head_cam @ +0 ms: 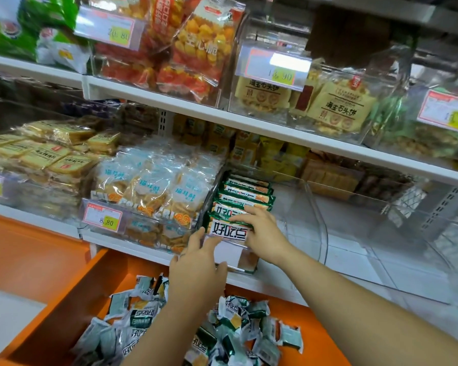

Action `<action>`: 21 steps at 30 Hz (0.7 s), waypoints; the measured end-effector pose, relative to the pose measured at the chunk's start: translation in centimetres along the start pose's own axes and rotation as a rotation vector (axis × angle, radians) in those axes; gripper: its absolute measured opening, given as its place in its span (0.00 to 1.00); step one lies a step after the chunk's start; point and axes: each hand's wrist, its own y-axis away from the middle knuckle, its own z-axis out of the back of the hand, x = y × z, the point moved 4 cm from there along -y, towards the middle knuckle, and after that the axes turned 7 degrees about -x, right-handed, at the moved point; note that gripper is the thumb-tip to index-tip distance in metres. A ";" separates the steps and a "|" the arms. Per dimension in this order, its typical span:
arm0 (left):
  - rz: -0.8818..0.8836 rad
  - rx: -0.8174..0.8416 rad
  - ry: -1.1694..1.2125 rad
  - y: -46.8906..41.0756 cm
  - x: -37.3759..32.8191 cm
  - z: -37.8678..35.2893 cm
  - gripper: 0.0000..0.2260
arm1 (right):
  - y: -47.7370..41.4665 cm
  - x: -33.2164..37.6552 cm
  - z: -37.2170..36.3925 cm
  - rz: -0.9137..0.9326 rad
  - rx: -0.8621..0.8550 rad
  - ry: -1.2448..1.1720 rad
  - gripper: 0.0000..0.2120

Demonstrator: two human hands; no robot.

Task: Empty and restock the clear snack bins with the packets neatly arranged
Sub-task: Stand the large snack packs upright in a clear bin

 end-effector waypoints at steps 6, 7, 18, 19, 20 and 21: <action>-0.027 -0.002 0.021 0.2 0.0 0.2 0.24 | 0.8 -0.2 0.1 -0.002 0.097 0.006 0.28; -0.028 -0.004 0.043 0.3 0.1 0.3 0.23 | 1.4 -0.1 0.4 0.021 0.067 0.002 0.28; -0.169 0.013 0.103 4.2 0.4 -2.3 0.09 | 14.6 -6.8 -2.5 -0.185 0.062 -0.421 0.06; -0.148 0.083 0.074 4.5 1.0 -3.2 0.09 | 15.2 -8.0 -4.0 -0.242 0.123 -0.429 0.07; -0.131 0.150 0.028 4.7 1.6 -4.0 0.10 | 15.7 -8.9 -5.4 -0.286 0.182 -0.432 0.08; -0.115 0.210 -0.025 4.9 2.4 -4.9 0.11 | 16.1 -9.7 -6.8 -0.322 0.240 -0.422 0.11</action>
